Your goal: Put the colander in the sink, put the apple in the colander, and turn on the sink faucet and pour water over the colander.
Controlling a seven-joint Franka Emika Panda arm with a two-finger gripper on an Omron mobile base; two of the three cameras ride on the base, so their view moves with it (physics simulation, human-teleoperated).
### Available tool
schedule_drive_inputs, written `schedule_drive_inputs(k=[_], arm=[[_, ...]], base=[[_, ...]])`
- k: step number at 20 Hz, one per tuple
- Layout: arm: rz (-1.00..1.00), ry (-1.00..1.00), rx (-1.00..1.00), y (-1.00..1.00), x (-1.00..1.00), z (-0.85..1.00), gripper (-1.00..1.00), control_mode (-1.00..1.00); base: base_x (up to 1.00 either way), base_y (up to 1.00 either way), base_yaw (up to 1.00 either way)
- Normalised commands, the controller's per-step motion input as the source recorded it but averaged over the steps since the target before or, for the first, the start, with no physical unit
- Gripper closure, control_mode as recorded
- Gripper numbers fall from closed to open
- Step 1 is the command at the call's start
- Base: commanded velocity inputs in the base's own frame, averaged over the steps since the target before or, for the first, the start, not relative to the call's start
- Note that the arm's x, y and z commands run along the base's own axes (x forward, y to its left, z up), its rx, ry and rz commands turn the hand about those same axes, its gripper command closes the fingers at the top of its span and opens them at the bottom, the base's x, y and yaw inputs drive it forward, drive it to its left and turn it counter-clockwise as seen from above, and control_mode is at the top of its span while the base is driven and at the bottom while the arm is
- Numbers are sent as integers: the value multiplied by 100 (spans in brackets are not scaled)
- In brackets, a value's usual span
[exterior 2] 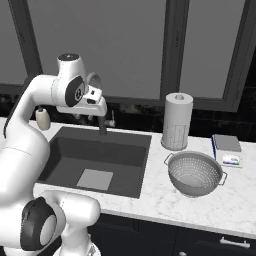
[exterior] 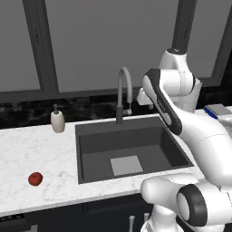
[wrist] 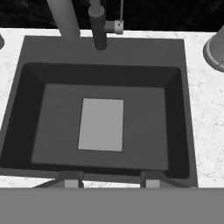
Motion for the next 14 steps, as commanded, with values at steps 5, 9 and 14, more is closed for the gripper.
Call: schedule_drive_inputs(k=[5,9,14], arm=[[0,-2,0,-35,-29,-1,-100,-100],[0,2,0,-97,-51,0,-100,-100],[0,3,0,-100,-40,0,-100,-100]], base=[[0,0,0],[0,0,0],[0,0,0]])
